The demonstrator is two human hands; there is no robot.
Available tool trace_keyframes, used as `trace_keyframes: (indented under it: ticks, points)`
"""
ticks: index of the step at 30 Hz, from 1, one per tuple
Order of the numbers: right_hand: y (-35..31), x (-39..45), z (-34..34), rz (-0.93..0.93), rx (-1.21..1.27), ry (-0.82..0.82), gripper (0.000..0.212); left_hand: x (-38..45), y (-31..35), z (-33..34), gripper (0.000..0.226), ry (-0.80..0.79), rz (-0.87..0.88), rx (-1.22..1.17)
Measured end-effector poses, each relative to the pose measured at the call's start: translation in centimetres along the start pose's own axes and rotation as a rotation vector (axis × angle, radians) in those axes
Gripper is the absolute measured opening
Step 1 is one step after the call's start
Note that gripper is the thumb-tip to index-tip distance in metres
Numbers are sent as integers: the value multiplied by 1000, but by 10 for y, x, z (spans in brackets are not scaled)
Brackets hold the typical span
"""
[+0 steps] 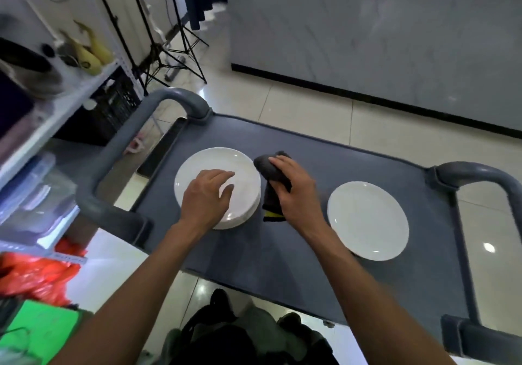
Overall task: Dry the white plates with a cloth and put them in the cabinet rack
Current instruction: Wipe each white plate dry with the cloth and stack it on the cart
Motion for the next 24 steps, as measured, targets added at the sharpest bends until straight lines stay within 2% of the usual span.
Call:
trace_keyframes:
  ticks: [6, 12, 17, 24]
  points:
    - [-50, 33, 63, -51, 8, -112, 43, 4, -75, -26, 33, 53, -235, -44]
    - [-69, 46, 115, -64, -23, -193, 41, -5, -123, -27, 34, -47, -542, -189]
    - [-65, 41, 140, 15, -129, -222, 42, -9, -126, -21, 27, -46, -573, -321]
    - [-59, 31, 155, 76, -323, -286, 44, -8, -127, -20, 22, -33, -555, -276]
Point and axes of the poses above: each hand's wrist, its own x-axis towards the middle knuckle, its own z-axis out of the palm, y = z × x, the point moved 4 cm from there along x, towards the middle knuckle
